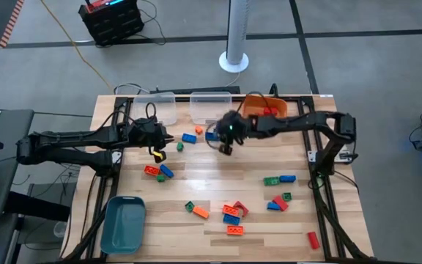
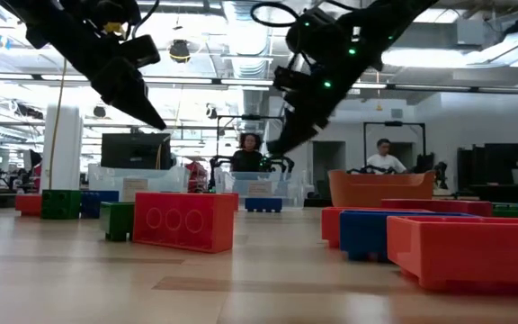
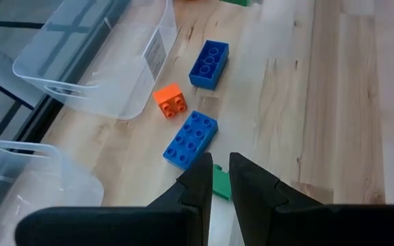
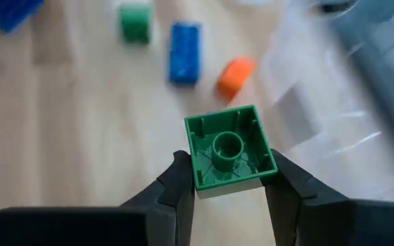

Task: Sort blocks
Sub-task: Put the green game piece into the right transparent bin

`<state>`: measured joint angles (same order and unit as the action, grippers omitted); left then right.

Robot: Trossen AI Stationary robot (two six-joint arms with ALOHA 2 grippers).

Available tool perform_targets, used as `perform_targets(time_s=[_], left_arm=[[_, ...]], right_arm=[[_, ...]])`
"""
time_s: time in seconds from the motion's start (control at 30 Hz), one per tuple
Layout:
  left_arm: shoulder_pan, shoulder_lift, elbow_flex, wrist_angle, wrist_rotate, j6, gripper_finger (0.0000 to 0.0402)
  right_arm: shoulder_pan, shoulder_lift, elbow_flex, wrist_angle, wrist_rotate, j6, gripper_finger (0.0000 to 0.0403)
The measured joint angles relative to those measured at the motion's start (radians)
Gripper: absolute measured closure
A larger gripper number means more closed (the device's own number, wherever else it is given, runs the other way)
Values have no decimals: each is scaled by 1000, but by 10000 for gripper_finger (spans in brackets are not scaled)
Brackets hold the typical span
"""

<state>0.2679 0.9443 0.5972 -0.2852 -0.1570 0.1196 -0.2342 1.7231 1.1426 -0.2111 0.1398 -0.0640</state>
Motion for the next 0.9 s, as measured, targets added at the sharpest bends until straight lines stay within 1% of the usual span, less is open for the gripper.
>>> perform_targets(time_s=[0.1, 0.17, 0.27, 0.3, 0.4, 0.5, 0.67, 0.7, 0.77, 0.83, 0.9], left_arm=[[0, 0, 0, 21, 0, 10, 356], [0, 0, 0, 36, 0, 14, 356], [0, 0, 0, 56, 0, 14, 356], [0, 0, 0, 57, 0, 13, 356], [0, 3, 0, 58, 1, 11, 356], [0, 10, 0, 56, 1, 5, 356], [-4, 21, 1, 54, 1, -2, 356], [-4, 23, 1, 59, 1, -2, 356], [-4, 23, 1, 53, 1, -3, 356], [-4, 23, 1, 52, 1, -5, 356], [-4, 23, 1, 47, 1, -10, 356]], right_arm=[[-56, 28, 60, 53, -3, -39, 265], [-103, 44, 105, 21, -6, -50, 265], [-161, 114, 196, 11, -5, -70, 265], [-179, 146, 226, -26, -7, -74, 265], [-220, 243, 337, -36, -7, -72, 264], [-255, 339, 467, -99, -8, -68, 260], [-299, 480, 679, -278, -10, -63, 240], [-306, 501, 718, -312, -21, -61, 233], [-316, 535, 782, -356, -79, -54, 215], [-321, 561, 821, -383, -153, -38, 194], [-322, 580, 842, -396, -201, -33, 176]])
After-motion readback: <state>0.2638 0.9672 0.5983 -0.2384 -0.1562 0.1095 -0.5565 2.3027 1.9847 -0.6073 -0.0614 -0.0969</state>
